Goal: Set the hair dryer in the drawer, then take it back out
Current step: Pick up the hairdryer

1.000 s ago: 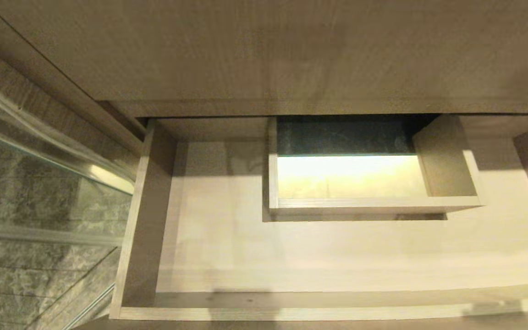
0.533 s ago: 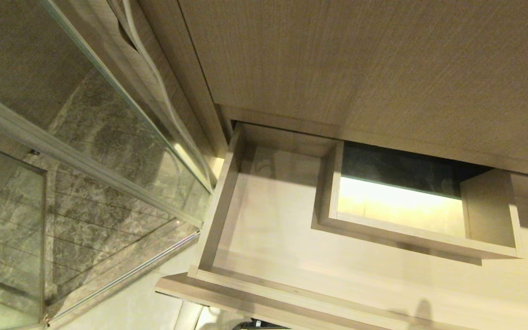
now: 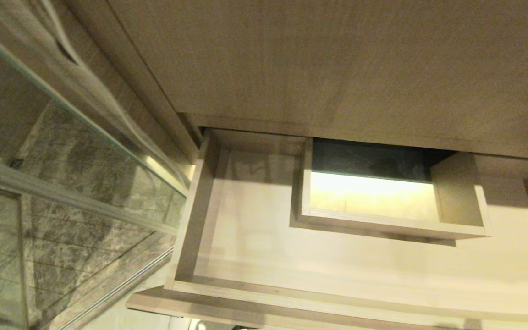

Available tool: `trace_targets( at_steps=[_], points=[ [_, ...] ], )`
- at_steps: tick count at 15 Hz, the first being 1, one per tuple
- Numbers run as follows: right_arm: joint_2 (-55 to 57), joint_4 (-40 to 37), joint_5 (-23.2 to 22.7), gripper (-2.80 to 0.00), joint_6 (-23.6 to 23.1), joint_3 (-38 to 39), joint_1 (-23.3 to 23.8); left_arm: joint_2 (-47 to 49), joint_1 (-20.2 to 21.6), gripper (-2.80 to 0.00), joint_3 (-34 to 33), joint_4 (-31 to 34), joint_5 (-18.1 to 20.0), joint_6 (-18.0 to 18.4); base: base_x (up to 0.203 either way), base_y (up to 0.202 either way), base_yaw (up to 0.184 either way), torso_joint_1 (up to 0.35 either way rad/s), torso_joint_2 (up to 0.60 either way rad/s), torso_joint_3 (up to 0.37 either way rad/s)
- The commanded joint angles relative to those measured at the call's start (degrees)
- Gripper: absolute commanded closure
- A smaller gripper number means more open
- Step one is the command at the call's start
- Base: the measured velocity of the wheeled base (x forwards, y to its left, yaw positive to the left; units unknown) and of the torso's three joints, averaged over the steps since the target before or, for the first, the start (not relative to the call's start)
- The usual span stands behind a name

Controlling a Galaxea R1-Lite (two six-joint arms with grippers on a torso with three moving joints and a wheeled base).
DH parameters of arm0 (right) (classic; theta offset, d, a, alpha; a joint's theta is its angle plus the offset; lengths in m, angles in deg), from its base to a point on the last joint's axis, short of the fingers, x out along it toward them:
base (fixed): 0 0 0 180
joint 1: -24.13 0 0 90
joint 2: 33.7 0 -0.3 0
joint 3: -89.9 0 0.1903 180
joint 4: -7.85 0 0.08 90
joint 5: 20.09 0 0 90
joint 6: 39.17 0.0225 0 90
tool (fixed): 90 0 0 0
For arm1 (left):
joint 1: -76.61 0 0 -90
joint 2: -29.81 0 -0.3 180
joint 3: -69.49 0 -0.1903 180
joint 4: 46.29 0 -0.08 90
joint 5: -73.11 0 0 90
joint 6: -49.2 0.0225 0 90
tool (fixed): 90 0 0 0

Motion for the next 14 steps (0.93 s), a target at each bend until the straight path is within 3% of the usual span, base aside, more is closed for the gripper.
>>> trace_targets(
  at_steps=[1, 8, 14],
  points=[
    [0.0, -0.2, 0.0, 0.0, -0.1, -0.1, 0.2, 0.0, 0.0, 0.0, -0.1, 0.0, 0.0, 0.0, 0.0, 0.008, -0.171, 0.006, 0.0, 0.006],
    [-0.2, -1.4, -0.2, 0.0, -0.3, 0.3, 0.4, 0.0, 0.0, 0.0, -0.1, 0.0, 0.0, 0.0, 0.0, 0.006, -0.151, 0.004, 0.0, 0.001],
    [-0.3, -1.2, 0.0, 0.0, -0.5, 0.2, 0.7, 0.0, 0.0, 0.0, -0.1, 0.0, 0.0, 0.0, 0.0, 0.0, 0.0, 0.092, -0.29, -0.147]
  ],
)
